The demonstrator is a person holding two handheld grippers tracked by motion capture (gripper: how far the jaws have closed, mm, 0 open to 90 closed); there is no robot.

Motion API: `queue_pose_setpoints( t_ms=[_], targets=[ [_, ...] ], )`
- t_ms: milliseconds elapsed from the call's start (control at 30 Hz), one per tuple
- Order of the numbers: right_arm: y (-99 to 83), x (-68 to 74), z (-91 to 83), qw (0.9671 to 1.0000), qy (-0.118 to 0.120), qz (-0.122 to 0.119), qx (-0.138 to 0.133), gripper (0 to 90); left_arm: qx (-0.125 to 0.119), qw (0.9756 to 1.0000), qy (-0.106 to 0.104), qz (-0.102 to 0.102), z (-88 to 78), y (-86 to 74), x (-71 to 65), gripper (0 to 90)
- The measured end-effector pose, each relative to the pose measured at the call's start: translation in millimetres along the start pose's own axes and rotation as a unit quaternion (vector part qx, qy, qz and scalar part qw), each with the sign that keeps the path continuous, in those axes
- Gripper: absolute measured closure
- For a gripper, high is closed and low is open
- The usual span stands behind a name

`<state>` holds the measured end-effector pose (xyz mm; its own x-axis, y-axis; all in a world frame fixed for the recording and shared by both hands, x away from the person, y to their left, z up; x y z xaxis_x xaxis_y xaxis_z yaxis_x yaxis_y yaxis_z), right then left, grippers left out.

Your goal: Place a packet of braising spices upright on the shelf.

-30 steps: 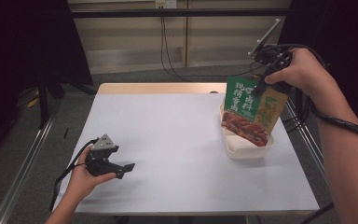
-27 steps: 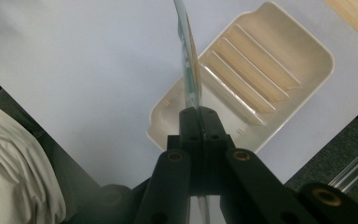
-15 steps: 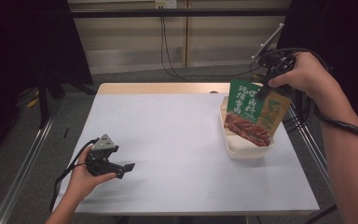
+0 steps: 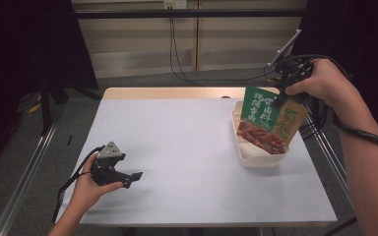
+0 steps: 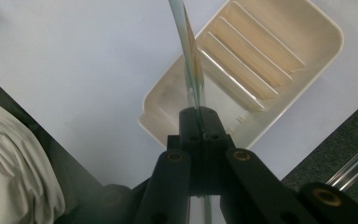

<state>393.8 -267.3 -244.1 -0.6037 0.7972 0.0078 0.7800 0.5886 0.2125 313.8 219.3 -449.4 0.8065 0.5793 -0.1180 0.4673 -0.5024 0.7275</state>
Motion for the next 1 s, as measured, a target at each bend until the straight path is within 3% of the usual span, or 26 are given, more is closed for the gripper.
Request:
queue_pose_setpoints(
  t_ms=[1000],
  targets=[
    [-5.9,-3.4,20.0,0.9999,0.006,0.001,0.012,90.0,0.003,1.0,0.001,0.004,-0.9,-0.3,0.3,5.6]
  ],
)
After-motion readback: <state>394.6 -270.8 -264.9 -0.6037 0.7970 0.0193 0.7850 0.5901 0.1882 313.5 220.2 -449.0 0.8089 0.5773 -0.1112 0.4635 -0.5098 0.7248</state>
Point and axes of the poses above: each handheld gripper's, and its own axes: z roughly forward along the jaws, y roughly out of its top, x roughly to its left, the point moved 2 cm from there along z, roughly forward along the jaws, and after that the axes turned 5 degrees about -y, right-handed, at the moved point
